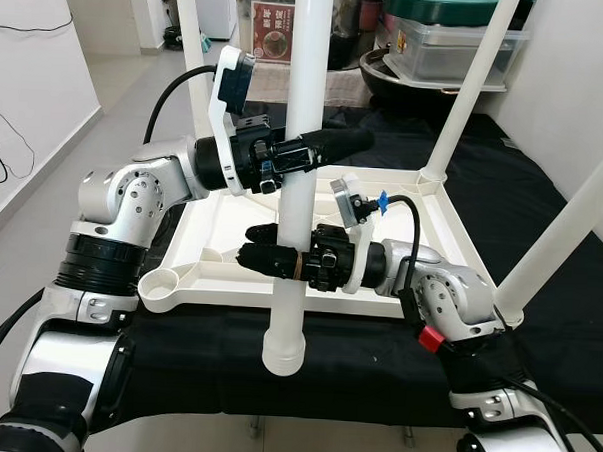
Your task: Building children table
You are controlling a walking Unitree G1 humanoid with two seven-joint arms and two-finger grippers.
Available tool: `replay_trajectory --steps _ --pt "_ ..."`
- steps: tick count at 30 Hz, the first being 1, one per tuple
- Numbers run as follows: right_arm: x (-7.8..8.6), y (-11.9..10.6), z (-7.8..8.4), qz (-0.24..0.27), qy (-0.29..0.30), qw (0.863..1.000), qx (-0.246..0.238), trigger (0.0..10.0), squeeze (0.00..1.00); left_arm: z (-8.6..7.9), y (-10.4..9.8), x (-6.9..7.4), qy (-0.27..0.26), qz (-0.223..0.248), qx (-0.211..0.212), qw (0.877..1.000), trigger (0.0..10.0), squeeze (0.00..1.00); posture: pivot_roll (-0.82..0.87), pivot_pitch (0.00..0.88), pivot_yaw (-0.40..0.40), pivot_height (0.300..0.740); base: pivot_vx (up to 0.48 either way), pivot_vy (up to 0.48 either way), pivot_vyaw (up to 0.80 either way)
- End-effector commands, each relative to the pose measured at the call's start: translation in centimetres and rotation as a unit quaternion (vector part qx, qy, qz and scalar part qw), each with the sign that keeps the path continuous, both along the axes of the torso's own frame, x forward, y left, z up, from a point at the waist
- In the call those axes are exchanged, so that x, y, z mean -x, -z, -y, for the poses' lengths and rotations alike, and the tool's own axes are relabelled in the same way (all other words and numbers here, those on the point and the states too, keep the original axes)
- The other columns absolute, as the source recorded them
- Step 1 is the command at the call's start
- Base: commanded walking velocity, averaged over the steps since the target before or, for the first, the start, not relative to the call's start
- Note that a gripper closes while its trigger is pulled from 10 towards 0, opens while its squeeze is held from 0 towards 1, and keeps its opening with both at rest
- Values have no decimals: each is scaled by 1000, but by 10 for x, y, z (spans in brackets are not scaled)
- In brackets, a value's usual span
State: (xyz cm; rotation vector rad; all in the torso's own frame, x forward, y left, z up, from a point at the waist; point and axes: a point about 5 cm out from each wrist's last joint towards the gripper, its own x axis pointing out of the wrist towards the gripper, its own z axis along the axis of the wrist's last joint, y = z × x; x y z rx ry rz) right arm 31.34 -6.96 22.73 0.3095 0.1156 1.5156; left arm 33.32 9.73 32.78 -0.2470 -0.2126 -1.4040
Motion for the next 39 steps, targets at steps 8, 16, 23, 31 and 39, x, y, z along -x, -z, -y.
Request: replay_trajectory --steps 8,16,23,31,39 --pt "9 -3 -14 18 -45 999 -9 9373 0 -5 -9 -1 -23 26 8 999 0 0 35 16 -21 740 0 0 0" --pt "14 0 -17 21 -63 998 -2 0 0 -6 -9 -2 -25 26 8 999 0 0 32 20 -22 740 0 0 0" --pt "14 -1 -20 26 -60 998 -3 0 0 -6 -10 -3 -32 27 5 999 0 0 35 23 -21 740 0 0 0" --pt "11 -2 -19 26 -51 998 -11 0 0 -3 -1 -5 -38 3 -21 999 10000 1000 36 26 -23 740 0 0 0" --pt "7 -6 -13 33 -39 999 -15 0 0 -12 1 -9 -83 11 -19 996 10000 1000 35 26 -20 740 0 0 0"
